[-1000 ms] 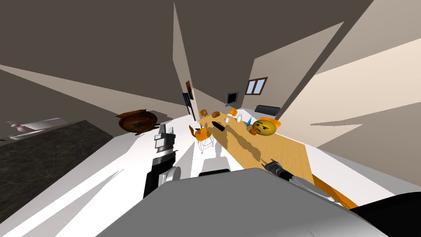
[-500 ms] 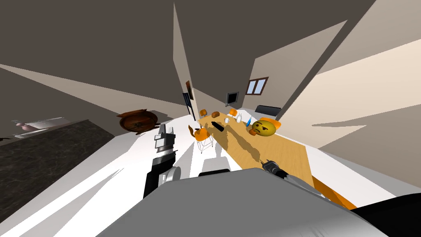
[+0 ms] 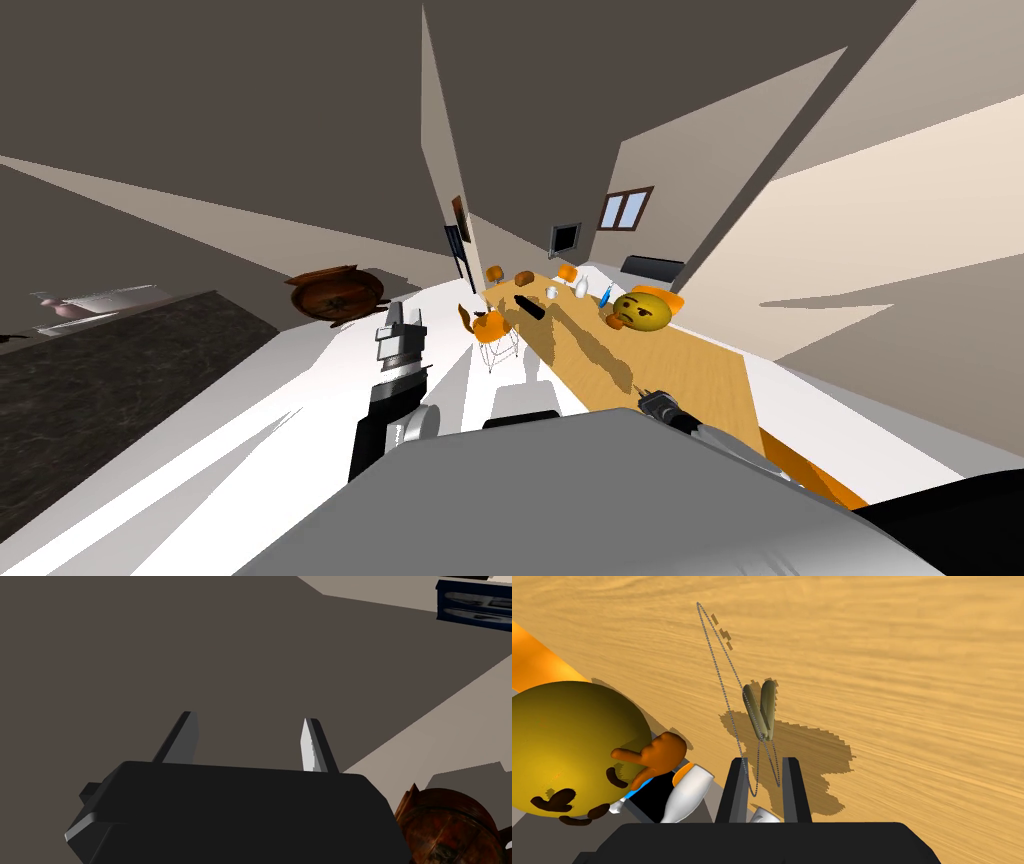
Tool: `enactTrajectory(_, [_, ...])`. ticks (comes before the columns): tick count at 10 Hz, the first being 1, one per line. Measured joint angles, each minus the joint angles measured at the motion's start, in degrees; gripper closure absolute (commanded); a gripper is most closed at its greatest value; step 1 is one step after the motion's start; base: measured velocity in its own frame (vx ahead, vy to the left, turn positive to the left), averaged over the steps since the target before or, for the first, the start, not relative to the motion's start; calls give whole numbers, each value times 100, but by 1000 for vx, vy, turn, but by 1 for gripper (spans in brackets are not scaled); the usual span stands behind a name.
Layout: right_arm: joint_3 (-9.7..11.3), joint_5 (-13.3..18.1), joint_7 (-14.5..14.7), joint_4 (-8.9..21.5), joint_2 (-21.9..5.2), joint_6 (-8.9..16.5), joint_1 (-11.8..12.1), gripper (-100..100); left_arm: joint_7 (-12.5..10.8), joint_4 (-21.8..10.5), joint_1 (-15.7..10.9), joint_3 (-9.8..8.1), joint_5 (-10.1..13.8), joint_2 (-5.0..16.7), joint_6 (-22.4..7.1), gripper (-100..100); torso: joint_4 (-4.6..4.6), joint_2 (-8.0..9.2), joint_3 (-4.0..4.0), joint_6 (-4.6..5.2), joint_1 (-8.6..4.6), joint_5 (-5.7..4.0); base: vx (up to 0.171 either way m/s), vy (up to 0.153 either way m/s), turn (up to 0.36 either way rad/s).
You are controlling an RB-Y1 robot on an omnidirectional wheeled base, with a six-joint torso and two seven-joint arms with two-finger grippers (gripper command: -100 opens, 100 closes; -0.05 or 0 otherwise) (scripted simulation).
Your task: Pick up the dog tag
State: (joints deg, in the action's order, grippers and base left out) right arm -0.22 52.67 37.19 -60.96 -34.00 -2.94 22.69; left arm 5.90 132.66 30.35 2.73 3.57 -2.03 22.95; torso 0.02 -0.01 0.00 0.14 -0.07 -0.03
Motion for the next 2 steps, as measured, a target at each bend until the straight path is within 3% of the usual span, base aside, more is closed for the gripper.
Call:
enactTrajectory(1, [18,-42,-53,-36,-112,-38,53,100,0,0,0,0,0,0,0,0,0,4,2,4,18,5,-3,35,-20])
enactTrajectory(2, [19,-48,-69,-39,-128,-49,62,0,0,0,0,0,0,0,0,0,1,3,2,1,15,3,-1,5,1])
